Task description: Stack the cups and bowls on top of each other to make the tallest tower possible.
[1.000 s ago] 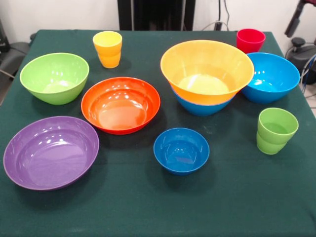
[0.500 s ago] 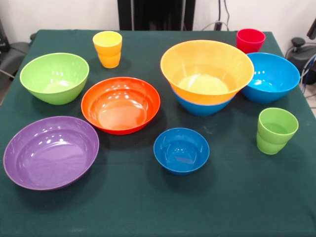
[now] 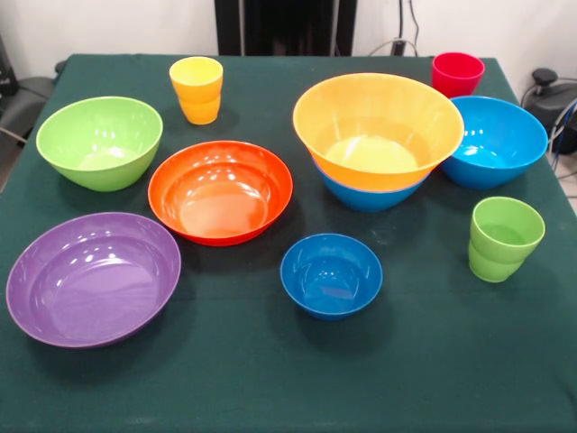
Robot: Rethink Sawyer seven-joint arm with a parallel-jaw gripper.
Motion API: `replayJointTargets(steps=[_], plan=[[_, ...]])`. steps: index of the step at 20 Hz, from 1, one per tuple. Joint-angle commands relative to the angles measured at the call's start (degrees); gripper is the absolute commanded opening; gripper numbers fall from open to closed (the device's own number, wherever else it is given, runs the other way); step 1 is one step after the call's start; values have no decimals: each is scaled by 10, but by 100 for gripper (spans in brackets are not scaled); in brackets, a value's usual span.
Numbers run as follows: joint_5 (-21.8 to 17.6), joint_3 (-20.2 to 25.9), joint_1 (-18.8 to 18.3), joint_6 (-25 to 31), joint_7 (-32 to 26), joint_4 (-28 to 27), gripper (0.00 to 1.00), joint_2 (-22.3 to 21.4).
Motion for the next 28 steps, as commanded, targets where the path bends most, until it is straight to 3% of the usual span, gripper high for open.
replayJointTargets(steps=[1,16,28], plan=[[2,57,-31,62,18,-38,100,30],[-6,120,-112,88,-107,-151,100,89],[-18,141,-133,119,-141,-227,100,127]])
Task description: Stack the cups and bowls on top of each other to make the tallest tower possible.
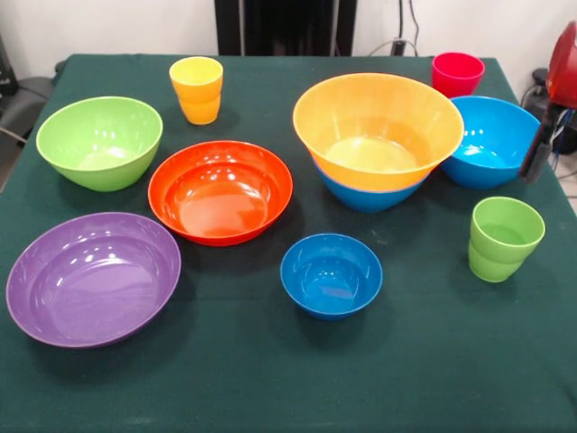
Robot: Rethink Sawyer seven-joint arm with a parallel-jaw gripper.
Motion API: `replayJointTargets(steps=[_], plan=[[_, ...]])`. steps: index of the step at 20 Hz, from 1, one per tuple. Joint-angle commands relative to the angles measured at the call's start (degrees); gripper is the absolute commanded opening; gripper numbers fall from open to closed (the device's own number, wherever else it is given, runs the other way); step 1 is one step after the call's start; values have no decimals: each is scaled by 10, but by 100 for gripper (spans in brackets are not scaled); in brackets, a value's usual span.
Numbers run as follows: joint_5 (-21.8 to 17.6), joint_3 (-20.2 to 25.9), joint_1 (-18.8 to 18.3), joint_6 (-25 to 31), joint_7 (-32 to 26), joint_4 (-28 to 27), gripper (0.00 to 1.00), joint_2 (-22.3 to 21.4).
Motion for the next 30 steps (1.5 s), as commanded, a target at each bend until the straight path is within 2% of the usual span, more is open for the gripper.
replayJointTargets(steps=[1,7,11,22,27,30], plan=[[-19,85,-10,80,-144,-53,100,35],[-20,94,-23,95,-170,-92,100,57],[-19,100,-34,95,-193,-94,100,60],[-24,111,-79,94,-264,-45,100,29],[-20,97,-98,113,-255,-23,100,8],[-20,90,-114,100,-252,1,100,-7]])
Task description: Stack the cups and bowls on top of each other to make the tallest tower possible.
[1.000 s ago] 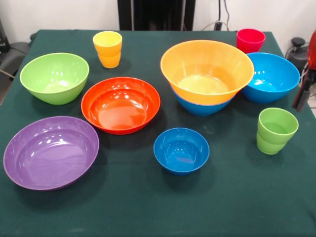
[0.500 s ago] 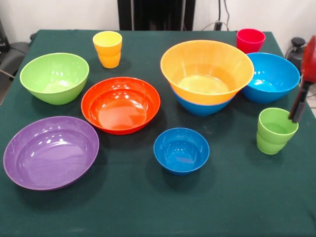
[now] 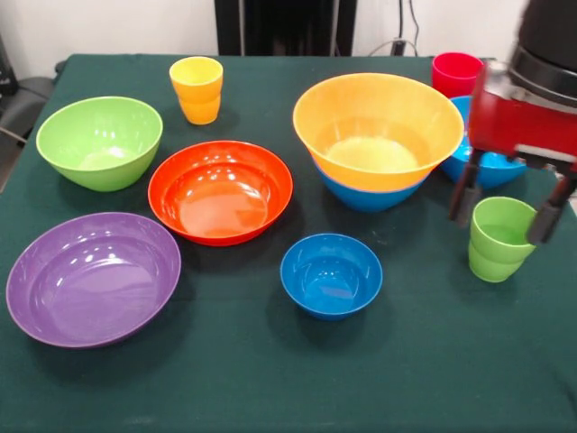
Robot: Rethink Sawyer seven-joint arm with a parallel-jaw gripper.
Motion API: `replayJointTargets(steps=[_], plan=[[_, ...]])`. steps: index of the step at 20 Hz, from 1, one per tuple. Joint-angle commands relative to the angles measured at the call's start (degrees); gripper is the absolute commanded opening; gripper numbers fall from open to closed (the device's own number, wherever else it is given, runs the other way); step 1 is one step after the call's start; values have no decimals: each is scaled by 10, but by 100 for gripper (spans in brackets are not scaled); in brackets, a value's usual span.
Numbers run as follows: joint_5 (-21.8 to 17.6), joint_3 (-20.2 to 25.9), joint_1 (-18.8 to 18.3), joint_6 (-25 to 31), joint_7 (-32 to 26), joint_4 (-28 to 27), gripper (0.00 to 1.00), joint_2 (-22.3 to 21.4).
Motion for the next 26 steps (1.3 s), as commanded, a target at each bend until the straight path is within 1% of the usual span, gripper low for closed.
replayJointTargets(steps=[1,5,11,16,20,26], plan=[[-21,49,-43,52,-167,91,100,-43],[-27,56,-62,35,-175,79,100,-23],[-37,59,-77,13,-179,71,100,-6],[-42,71,-86,3,-190,33,100,32],[-42,75,-85,-7,-185,15,100,50],[-40,70,-75,-9,-157,-1,100,64]])
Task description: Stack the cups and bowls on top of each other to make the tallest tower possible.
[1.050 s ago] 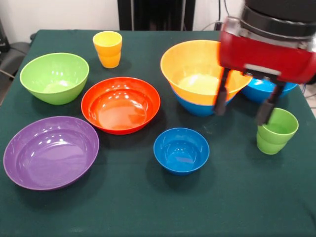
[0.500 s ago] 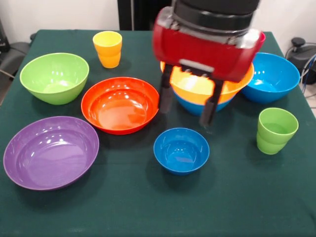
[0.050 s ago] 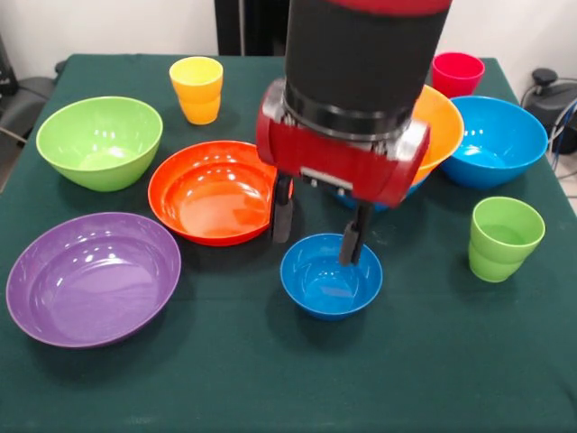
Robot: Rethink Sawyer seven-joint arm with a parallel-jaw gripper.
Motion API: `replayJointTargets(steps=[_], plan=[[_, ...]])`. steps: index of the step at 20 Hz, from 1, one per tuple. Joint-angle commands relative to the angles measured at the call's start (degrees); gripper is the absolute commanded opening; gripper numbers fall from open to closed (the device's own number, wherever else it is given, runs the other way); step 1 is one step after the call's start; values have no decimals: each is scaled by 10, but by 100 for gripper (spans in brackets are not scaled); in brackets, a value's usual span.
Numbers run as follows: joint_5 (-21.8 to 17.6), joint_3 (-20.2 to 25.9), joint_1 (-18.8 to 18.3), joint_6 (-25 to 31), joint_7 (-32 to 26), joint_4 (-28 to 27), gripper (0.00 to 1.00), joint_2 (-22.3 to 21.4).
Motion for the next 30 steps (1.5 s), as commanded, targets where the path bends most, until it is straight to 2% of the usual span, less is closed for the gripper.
replayJointTargets(steps=[1,10,22,27,30], plan=[[-33,66,10,-13,-136,6,100,44],[-23,62,20,1,-117,4,100,40],[-13,61,16,46,-127,-6,100,24],[-15,59,21,42,-111,-16,100,36],[-14,59,31,19,-90,3,100,33]])
